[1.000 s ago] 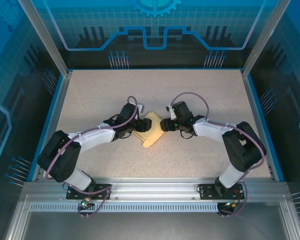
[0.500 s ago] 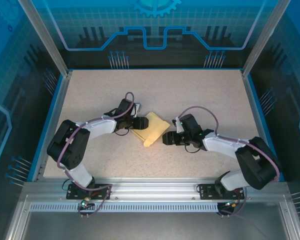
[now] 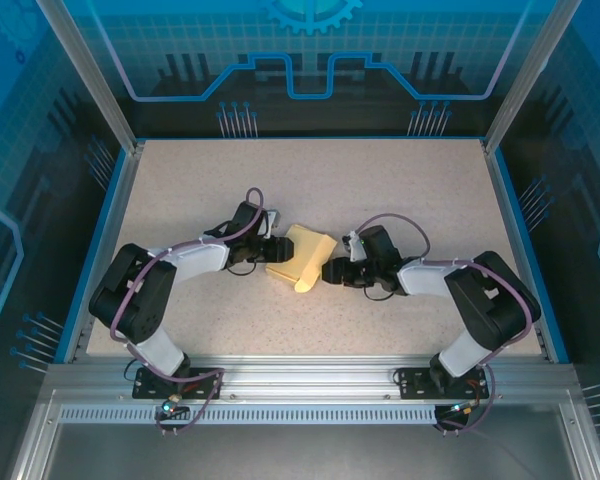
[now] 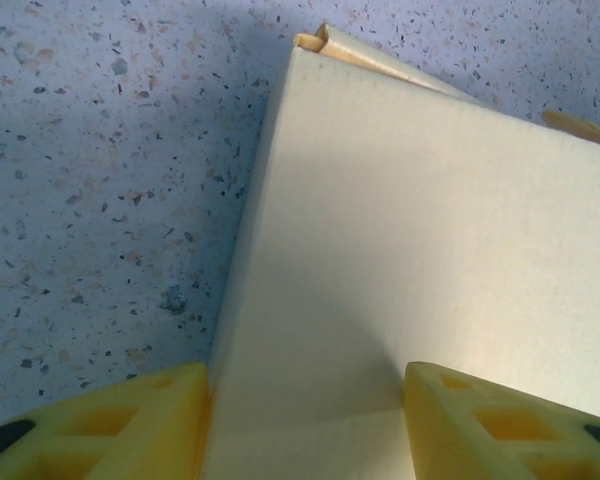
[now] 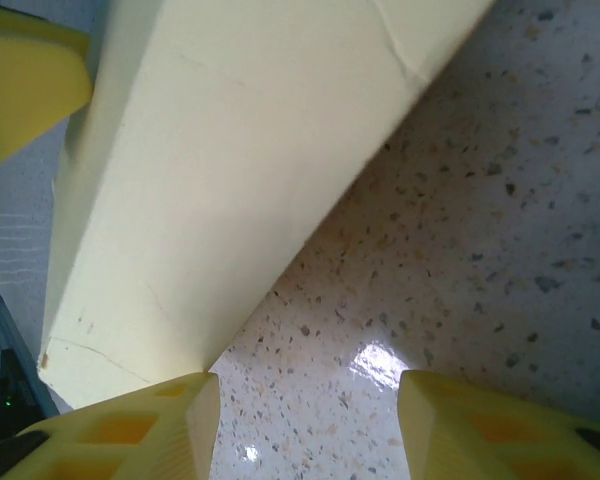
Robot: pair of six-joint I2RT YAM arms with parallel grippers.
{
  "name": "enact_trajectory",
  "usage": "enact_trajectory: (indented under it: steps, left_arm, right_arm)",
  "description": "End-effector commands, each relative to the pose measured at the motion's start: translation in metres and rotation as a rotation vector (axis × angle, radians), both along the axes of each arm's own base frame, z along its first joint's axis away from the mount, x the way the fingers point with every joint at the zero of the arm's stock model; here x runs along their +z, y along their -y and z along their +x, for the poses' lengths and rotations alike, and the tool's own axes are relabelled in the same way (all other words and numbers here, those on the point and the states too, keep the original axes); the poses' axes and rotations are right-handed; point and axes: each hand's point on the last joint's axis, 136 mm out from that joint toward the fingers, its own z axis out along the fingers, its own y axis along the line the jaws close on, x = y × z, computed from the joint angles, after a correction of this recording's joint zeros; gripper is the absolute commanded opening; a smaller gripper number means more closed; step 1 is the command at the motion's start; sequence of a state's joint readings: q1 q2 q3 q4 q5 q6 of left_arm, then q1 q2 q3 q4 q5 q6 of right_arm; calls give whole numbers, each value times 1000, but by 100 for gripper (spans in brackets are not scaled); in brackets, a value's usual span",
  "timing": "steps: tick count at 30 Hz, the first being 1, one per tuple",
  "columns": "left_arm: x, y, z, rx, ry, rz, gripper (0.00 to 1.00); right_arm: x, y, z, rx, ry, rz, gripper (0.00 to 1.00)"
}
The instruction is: Fold the paper box
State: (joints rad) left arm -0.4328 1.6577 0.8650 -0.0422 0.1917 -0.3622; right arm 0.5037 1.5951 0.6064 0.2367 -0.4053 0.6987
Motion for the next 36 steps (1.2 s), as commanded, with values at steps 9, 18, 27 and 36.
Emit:
enact_trajectory:
  steps: [9, 18, 27, 36]
  left_arm:
    - [-9, -7, -8, -3, -30, 42, 51]
    - [-13, -9, -9, -6, -38, 61, 49]
    - [-24, -11, -17, 1, -88, 60, 45]
    - [-32, 2, -30, -16, -145, -36, 38]
  right_arm:
    - [44, 14, 0, 14, 105, 73, 63]
    - [34, -11, 26, 7, 73, 158, 56]
    - [22, -23, 35, 19, 34, 217, 42]
    - [29, -35, 39, 47, 43, 273, 28]
